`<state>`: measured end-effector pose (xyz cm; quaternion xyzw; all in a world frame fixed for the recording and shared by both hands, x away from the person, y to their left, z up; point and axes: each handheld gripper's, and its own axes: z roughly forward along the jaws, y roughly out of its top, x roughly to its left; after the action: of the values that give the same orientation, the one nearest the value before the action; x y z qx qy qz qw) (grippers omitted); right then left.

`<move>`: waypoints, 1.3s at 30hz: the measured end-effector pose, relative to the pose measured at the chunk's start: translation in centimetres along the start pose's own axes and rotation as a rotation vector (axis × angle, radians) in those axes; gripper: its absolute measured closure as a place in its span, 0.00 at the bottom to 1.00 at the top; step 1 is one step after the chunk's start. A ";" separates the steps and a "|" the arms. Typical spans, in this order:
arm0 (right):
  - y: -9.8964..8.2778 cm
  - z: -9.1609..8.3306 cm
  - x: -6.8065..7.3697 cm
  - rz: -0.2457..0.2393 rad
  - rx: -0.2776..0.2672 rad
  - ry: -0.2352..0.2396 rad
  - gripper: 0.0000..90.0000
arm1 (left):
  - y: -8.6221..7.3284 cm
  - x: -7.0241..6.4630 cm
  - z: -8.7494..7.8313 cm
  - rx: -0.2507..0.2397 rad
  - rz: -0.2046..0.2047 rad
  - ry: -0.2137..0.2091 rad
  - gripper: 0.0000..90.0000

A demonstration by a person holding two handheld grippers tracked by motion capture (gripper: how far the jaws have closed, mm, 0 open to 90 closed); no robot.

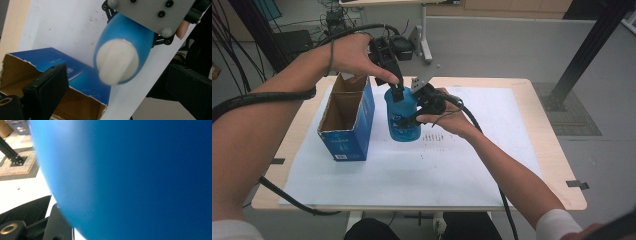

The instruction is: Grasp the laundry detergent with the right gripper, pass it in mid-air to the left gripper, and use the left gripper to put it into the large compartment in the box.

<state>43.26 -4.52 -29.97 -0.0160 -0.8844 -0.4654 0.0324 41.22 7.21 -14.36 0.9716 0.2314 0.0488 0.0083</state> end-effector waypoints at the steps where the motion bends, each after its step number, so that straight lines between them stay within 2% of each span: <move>1: 0.1 0.0 0.2 -0.012 -0.002 0.010 0.49 | 0.0 -0.1 0.0 0.005 0.005 -0.006 0.05; 7: 0.5 -0.2 1.0 -0.051 -0.036 0.055 0.49 | 0.1 -0.7 0.7 0.026 0.035 -0.034 0.05; 11: 0.6 -0.4 1.2 -0.065 -0.029 0.060 0.49 | 0.4 -1.1 1.1 0.038 0.058 -0.049 0.05; 13: 0.5 -0.5 1.3 -0.065 -0.028 0.060 0.49 | 0.5 -1.1 1.1 0.037 0.054 -0.050 0.05; 14: 0.5 -0.5 1.3 -0.069 -0.028 0.059 0.49 | 0.5 -1.1 1.1 0.042 0.066 -0.044 0.05; 17: 0.5 -0.7 1.4 -0.072 -0.035 0.057 0.49 | 0.7 -1.2 1.3 0.028 0.060 -0.048 0.05; 24: 0.6 -0.9 1.5 -0.089 -0.049 0.057 0.49 | 1.1 -1.4 1.4 0.039 0.076 -0.054 0.05; 39: 0.6 -1.3 1.8 -0.082 -0.064 0.075 0.49 | 1.2 -1.4 2.0 0.047 0.074 -0.069 0.05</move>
<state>41.57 -5.29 -28.60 0.0368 -0.8672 -0.4944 0.0459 40.71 5.51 -16.44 0.9805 0.1961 0.0101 -0.0082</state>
